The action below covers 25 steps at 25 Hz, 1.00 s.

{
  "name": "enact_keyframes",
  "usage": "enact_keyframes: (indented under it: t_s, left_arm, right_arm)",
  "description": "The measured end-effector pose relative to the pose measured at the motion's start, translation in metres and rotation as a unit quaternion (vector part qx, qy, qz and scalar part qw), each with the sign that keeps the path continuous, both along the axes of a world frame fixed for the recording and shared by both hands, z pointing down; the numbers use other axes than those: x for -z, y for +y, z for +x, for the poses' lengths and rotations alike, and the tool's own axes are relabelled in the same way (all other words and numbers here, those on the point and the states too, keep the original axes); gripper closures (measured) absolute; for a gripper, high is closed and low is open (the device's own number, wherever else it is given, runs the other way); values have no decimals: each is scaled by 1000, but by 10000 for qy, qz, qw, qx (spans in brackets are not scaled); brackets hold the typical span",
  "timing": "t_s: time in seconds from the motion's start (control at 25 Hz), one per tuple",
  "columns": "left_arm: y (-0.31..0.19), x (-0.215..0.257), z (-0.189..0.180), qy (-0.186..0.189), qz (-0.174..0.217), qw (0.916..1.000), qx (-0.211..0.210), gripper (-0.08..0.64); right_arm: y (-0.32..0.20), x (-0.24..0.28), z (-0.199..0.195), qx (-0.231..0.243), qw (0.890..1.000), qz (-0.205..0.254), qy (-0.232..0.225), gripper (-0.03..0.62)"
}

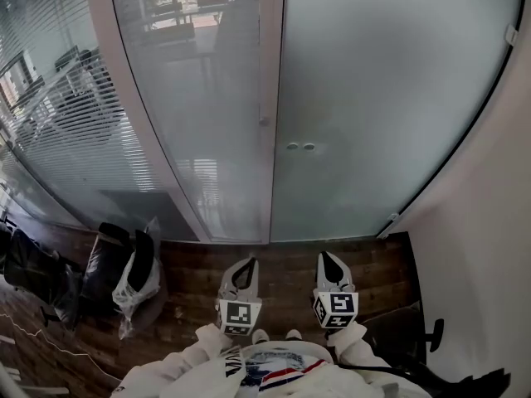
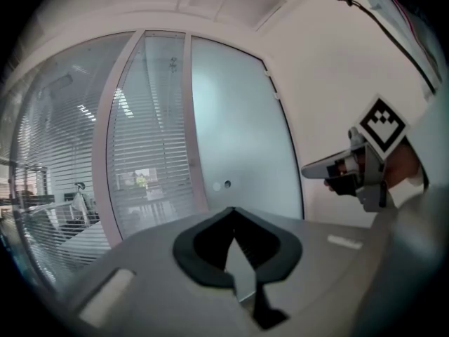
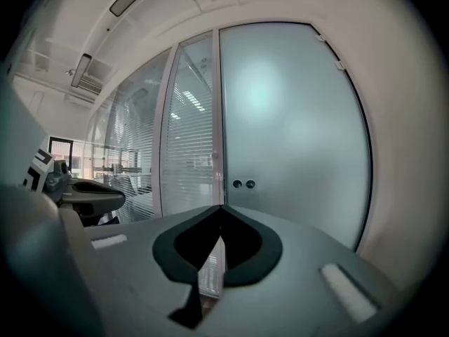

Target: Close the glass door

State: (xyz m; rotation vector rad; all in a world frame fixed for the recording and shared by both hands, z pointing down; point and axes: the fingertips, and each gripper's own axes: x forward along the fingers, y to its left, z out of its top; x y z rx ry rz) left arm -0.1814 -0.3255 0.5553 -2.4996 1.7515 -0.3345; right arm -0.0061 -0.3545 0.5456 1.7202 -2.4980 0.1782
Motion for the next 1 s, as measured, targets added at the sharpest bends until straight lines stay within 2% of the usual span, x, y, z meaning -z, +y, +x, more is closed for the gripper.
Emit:
enact_keyframes:
  t_s: [0.12,0.36,0.56,1.0]
  left_arm:
    - [-2,3,8,-24,3,10000,-40,557]
    - [-9,15,29,-75,105,9999,-106,557]
    - [-12,20,39,-78,113,9999,-31,557]
    - [-17,14,57,-92,67,9999,92,557]
  right_arm:
    - [4,7,11,-133,9995,222,193,586]
    - [3,3,41,-297,9994,87,-182,586]
    - [2,-4,49,-137,9996,-78,-253,586]
    - [-8,-9,57,86,9997,-100,-215,586]
